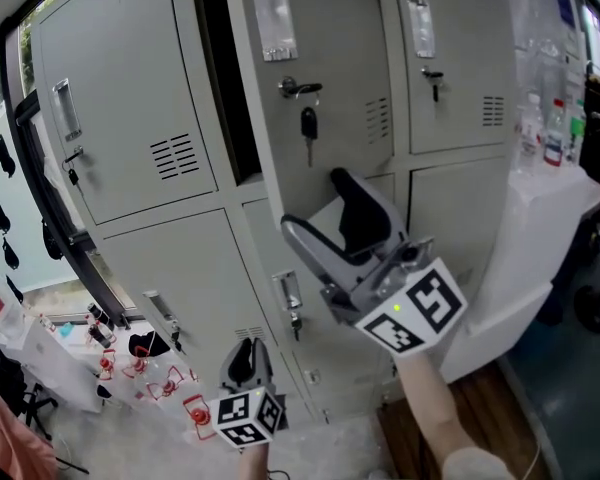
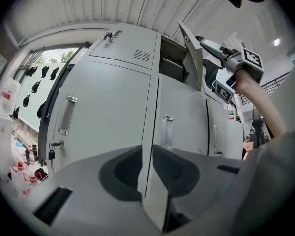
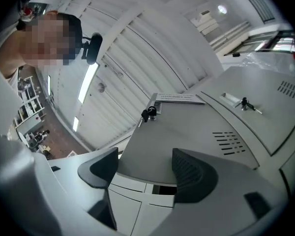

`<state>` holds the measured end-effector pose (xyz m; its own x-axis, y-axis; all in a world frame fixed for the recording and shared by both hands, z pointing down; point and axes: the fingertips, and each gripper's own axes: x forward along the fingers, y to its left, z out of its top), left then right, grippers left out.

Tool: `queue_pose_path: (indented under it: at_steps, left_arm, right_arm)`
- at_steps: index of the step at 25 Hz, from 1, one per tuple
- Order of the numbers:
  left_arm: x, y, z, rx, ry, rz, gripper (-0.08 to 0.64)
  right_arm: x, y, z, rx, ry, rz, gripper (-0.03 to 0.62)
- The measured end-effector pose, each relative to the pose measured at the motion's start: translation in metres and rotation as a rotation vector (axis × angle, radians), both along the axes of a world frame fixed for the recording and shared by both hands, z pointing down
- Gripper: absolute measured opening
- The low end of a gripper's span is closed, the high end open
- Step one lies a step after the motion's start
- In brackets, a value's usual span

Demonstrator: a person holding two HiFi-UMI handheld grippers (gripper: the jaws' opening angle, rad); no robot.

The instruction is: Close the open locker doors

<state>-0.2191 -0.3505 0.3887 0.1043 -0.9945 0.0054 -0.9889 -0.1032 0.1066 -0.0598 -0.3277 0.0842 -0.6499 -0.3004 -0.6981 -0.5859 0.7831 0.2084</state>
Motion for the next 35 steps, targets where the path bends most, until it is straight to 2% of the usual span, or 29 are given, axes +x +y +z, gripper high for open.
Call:
queue_pose_path:
  at_steps: [2,4,5,13,18,24,35]
  left_arm:
    - [-0.006,0.0,0.001,-0.003,-0.001,-0.007,0.049]
    - [-0.011,0.0,0.002,-0.007,0.0,-0.016,0.049]
    - [-0.014,0.0,0.003,-0.008,0.0,-0.021,0.049]
    - [-0.033,-0.003,0.008,-0.018,0.007,-0.053,0.049]
    - [-0.037,-0.01,0.01,-0.022,0.013,-0.057,0.049]
    - [-0.042,-0.018,0.014,-0.033,0.022,-0.06,0.049]
    - [-0.042,-0.033,0.016,-0.036,0.034,-0.053,0.049]
  right_arm:
    - [0.0,-0.01,0.0,-0.02,-0.004,0.025,0.317]
    - [0.002,-0.022,0.0,-0.035,-0.006,0.073,0.169]
    - [0.004,-0.028,0.0,-0.035,-0.006,0.106,0.149]
    - [-0.006,-0.067,0.01,-0.012,0.089,0.313,0.168]
    - [-0.014,-0.086,0.013,0.003,0.13,0.399,0.108]
    - [-0.018,-0.105,0.012,-0.016,0.157,0.448,0.068]
    - [-0.031,-0.136,0.015,-0.112,0.357,0.631,0.059]
